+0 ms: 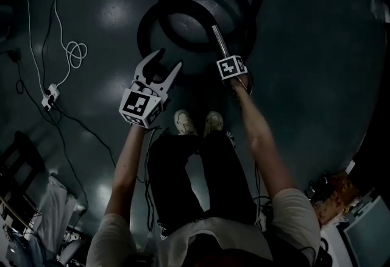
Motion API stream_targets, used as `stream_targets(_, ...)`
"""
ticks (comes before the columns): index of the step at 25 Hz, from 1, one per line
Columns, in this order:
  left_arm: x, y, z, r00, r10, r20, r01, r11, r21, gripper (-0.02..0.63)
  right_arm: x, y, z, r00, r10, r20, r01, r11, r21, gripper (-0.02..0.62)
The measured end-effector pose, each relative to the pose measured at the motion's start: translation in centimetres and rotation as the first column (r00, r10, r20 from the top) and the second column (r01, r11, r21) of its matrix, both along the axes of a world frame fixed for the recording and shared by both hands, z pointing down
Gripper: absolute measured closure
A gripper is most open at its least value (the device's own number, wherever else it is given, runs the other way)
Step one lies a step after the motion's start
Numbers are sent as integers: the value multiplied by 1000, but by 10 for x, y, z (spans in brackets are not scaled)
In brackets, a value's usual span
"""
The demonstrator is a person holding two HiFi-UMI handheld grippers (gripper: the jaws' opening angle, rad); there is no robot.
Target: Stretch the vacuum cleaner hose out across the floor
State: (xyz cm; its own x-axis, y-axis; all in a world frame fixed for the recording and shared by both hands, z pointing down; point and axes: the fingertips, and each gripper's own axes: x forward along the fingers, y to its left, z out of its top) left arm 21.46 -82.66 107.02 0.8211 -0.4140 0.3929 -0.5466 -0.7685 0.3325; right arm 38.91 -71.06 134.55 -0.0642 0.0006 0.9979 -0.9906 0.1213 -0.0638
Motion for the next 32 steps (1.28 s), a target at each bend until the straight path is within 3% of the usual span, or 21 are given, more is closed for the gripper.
stream_targets(4, -1, 9, -107, 1000, 21, 12, -21, 999, 32, 382, 23, -12, -138, 998, -20, -53, 27, 991, 129, 436)
stream_targets(7, 5, 17, -214, 998, 57, 20, -58, 995, 81, 382, 47, -13, -266, 975, -132, -176, 162, 972, 171, 437)
stream_targets(9, 8, 28, -290, 996, 84, 29, -87, 989, 118, 382, 57, -10, -358, 938, -231, -259, 287, 935, 207, 437)
stream_targets(11, 11, 41, -367, 993, 111, 39, -116, 978, 176, 382, 66, -7, -457, 871, -326, -367, 426, 874, 234, 437)
stream_targets(13, 11, 53, -443, 990, 135, 51, -143, 957, 253, 382, 70, -5, -558, 775, -406, -485, 565, 788, 243, 437)
stream_targets(15, 12, 62, -516, 986, 156, 60, -167, 920, 354, 382, 70, -11, -657, 652, -458, -605, 697, 676, 240, 437)
stream_targets(17, 15, 72, -580, 980, 183, 71, -195, 863, 465, 382, 67, -18, -749, 489, -476, -731, 819, 540, 197, 437)
stream_targets(20, 15, 96, -652, 971, 220, 98, -234, 769, 594, 371, 47, -13, -868, 214, -453, -865, 940, 338, 56, 437)
stream_targets(23, 11, 119, -704, 961, 259, 96, -254, 699, 669, 316, 12, 0, -960, -4, -387, -922, 985, 156, -70, 437)
stream_targets(26, 7, 137, -727, 950, 283, 132, -290, 643, 709, 267, -31, 19, -1026, -149, -274, -950, 988, 8, -157, 436)
stream_targets(29, -2, 158, -736, 946, 256, 198, -314, 576, 755, 264, -71, 41, -1067, -280, -158, -947, 958, -110, -265, 436)
stream_targets(31, -10, 173, -750, 944, 257, 208, -321, 562, 763, 264, -96, 58, -1085, -362, -85, -928, 921, -186, -342, 436)
stream_targets(32, -13, 180, -757, 940, 268, 212, -333, 573, 749, 264, -108, 65, -1091, -393, -55, -918, 902, -217, -374, 436)
